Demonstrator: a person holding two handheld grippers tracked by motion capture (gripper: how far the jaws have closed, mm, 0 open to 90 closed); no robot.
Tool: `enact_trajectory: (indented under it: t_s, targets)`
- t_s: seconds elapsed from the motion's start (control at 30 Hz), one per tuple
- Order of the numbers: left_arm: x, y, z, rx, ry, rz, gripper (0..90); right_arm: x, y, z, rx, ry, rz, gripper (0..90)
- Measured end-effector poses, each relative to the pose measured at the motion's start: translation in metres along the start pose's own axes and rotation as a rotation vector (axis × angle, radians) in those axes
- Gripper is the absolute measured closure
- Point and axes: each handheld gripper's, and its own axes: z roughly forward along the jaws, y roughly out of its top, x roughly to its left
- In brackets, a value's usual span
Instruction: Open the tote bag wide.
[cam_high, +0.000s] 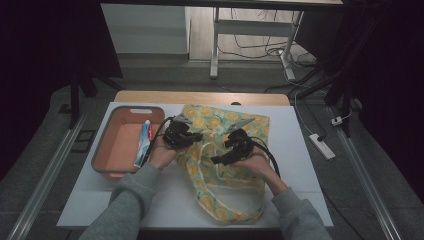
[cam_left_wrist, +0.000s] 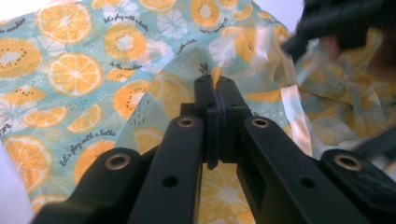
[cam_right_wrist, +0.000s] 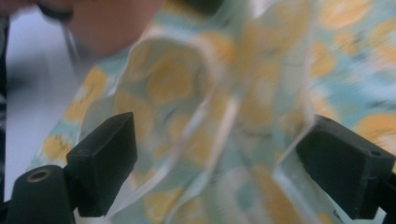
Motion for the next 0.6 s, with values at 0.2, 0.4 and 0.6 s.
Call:
enact_trajectory:
  t_s: [0.2,0.4,0.6]
  targets:
    - [0.0,0.001,-0.002,-0.011,-0.01,-0.008,88.0,0.009,-0.016,0.015,0.085,-0.052,-0.045,32.9]
    - [0.002,0.0,-0.005,-0.02,-0.002,-0.011,88.0,0.01,-0.014,0.004,0.033,-0.011,-0.075,79.5]
    - [-0.006,0.004,-0.016,-0.07,-0.018,-0.003,79.3,0.014,-0.001,-0.025,-0.083,-0.023,-0.084,88.5]
